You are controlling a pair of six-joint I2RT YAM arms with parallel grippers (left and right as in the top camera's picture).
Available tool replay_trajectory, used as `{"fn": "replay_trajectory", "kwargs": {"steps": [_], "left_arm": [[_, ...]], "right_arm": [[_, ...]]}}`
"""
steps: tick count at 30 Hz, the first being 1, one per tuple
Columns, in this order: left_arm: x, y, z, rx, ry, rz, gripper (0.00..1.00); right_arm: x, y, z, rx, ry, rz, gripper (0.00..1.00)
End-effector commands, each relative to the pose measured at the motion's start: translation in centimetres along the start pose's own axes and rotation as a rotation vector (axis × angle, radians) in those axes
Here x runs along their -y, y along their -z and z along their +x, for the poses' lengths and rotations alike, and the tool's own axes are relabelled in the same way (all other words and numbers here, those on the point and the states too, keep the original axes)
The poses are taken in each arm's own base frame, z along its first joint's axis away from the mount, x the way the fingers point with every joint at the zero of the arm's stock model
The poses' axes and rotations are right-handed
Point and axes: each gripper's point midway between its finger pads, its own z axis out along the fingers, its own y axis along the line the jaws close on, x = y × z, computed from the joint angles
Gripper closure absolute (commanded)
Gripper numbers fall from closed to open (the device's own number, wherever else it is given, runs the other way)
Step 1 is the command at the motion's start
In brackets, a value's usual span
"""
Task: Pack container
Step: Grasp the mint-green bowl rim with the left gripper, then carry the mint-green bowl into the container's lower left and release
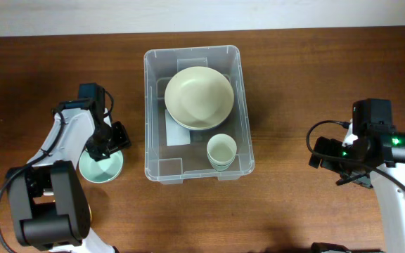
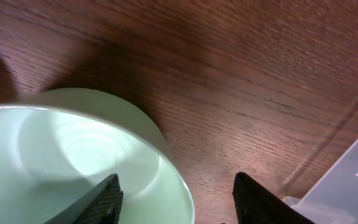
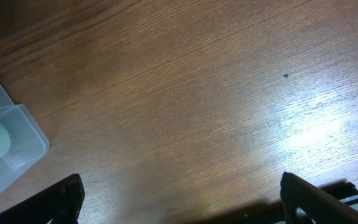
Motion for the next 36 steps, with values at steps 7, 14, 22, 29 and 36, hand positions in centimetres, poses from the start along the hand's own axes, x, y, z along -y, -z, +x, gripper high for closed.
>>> {"fn": "replay_trajectory", "kwargs": {"steps": [7,14,22,29,36], "left_arm": [[-0.7,-2.3,0.4,-0.057,0.005,-0.047,0.55],[-0.6,-2.4,0.0,-0.042,0.003,-0.041,0.77],[-0.1,-2.4,-1.2,0.006,0.0,-0.024,0.99],[1.1,1.4,-3.4,0.069,-0.036,0.001,0.99],[6.0,13.4,-4.1,0.259,-0.212,0.066,0.99]], "right_arm": [[-0.1,0.2,-0.5,0.02,0.011,0.008,0.04],[-0.1,0.2,-0.5,0.02,0.011,0.008,0.03],[-0.1,0.2,-0.5,0.02,0.011,0.008,0.03],[-0.1,0.2,-0.5,0.02,0.011,0.009,0.03],[-0.2,0.2,-0.7,0.027,0.01,0.006,0.03]]}}
